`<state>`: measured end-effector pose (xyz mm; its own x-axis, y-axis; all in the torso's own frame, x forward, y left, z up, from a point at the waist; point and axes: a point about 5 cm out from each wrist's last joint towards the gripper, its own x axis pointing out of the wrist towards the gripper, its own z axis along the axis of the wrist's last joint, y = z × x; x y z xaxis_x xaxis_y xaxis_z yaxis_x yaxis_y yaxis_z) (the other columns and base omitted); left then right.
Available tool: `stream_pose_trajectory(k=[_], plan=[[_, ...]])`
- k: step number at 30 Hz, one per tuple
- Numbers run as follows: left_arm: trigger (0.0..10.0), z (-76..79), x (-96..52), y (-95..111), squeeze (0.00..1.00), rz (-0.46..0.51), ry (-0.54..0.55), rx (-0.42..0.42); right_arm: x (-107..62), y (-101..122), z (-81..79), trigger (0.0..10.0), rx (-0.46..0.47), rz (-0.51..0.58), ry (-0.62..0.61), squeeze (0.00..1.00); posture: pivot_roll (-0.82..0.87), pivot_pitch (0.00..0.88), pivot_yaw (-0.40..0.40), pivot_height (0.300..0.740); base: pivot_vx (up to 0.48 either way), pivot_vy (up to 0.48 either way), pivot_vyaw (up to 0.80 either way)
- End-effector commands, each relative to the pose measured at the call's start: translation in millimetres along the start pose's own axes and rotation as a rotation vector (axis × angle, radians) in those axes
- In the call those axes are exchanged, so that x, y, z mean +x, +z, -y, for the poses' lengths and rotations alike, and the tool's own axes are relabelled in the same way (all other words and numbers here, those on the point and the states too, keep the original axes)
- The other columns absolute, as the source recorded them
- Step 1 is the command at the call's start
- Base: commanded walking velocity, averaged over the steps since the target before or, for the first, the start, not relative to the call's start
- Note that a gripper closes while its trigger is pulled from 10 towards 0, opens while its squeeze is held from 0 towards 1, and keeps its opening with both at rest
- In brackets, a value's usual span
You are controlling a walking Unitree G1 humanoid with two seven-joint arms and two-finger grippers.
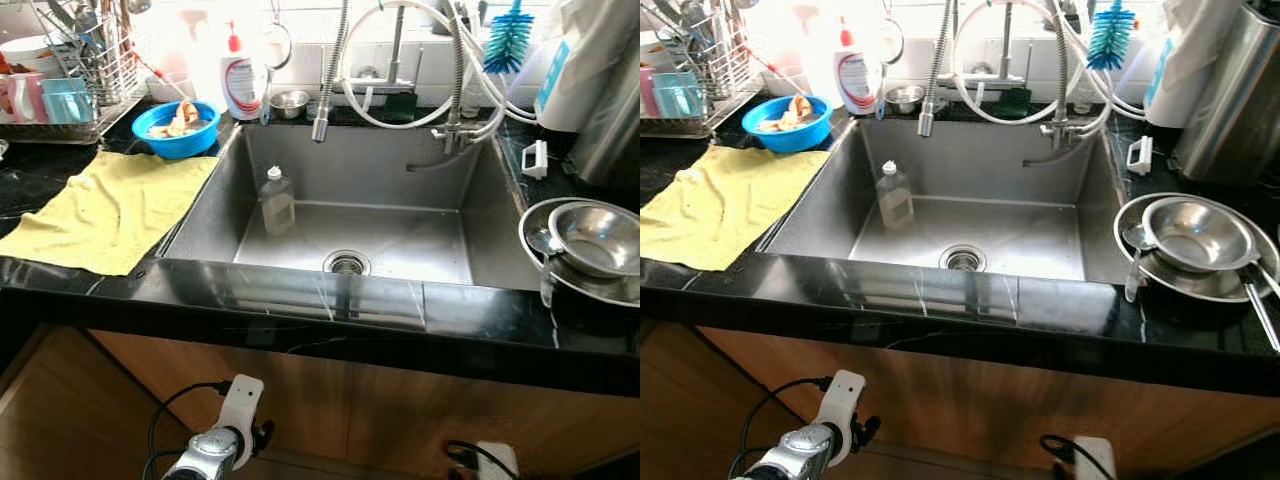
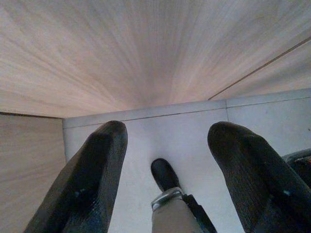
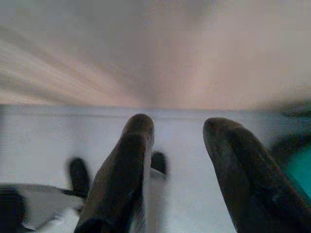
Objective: Kitchen organization
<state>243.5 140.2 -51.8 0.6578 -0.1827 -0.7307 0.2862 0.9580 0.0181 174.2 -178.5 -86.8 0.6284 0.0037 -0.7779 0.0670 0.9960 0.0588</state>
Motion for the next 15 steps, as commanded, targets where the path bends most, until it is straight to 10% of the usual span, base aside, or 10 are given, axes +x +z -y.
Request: stream_pose_trajectory(k=[1,5,11,15], plan=[[10.0,-6.0,-1.3,-3,0.0,-0.015,0.015,0.002,2.0,1,-8.9,10.0,-0.011,-0.015,-0.003,0.0,-0.12,0.0,0.037,0.74,0.0,0.0,0.0],[10.0,-9.1,-2.0,-4,0.0,-0.015,0.018,0.005,2.4,2,-8.1,10.0,-0.008,-0.019,-0.005,0.0,-0.12,0.0,0.042,0.74,0.0,0.0,0.0],[10.0,-12.9,-3.0,-3,0.0,-0.009,0.012,0.037,-9.9,-3,48.1,10.0,-0.014,-0.019,-0.059,0.0,-0.13,0.0,0.048,0.74,0.0,0.0,0.0],[10.0,-17.9,-4.2,-2,0.0,0.008,0.013,0.05,-13.5,-5,58.1,10.0,-0.01,-0.011,-0.082,0.0,-0.13,0.0,0.047,0.74,0.0,0.0,0.0]])
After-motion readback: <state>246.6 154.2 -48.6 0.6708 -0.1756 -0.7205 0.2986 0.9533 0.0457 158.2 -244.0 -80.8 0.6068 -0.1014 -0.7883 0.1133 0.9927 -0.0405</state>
